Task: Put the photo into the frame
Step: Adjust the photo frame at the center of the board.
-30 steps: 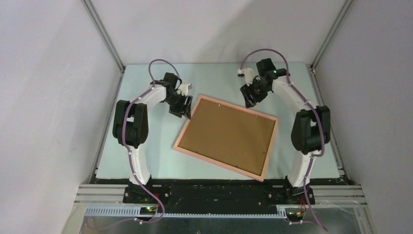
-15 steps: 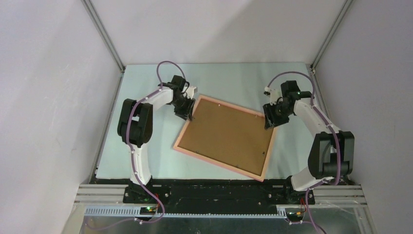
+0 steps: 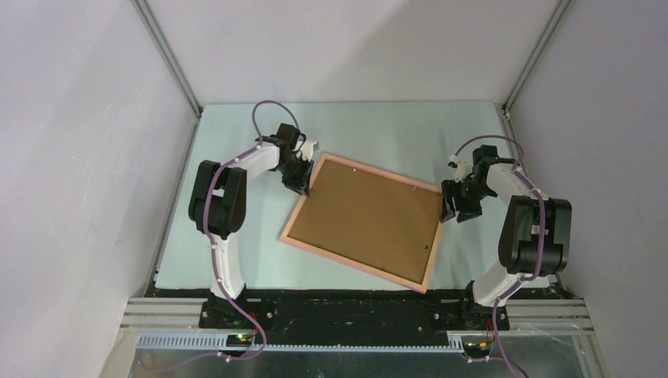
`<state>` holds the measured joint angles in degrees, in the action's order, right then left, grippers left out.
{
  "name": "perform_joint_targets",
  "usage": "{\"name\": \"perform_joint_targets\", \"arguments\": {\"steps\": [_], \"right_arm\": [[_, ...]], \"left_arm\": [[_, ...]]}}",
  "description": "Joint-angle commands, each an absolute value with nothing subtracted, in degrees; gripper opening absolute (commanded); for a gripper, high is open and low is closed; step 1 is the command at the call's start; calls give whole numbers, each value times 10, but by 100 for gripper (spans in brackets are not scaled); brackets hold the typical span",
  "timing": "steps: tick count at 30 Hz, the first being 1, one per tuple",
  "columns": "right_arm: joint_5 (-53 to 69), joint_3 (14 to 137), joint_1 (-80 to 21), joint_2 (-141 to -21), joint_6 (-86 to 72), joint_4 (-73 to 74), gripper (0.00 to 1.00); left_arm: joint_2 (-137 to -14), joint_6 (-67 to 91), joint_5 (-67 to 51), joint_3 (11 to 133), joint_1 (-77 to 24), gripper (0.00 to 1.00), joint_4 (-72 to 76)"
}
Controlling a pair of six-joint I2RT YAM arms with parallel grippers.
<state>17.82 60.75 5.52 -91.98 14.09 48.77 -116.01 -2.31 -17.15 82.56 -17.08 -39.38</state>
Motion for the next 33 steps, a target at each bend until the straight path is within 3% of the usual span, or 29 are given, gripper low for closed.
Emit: {"name": "perform_joint_targets", "arguments": {"steps": [1,13,17,26,33], "right_arm": [[189,609,58,-954,131,471,60],[218,656,58,-1042,105,470,51],[235,676,58,-1067,98,471,39],[246,736,49,-1116,92,474,3],[247,818,21,-1167,100,480,0]], "left_arm": [[-1164,-20,-176,806,-174,23,-375],[-1164,-14,-190,797,-173,22,-370],[-1152,-8,-190,784,-173,21,-363],[-1113,21,-206,735,-153,21,-350],[-1077,33,-242,693,-131,24,-346]]}}
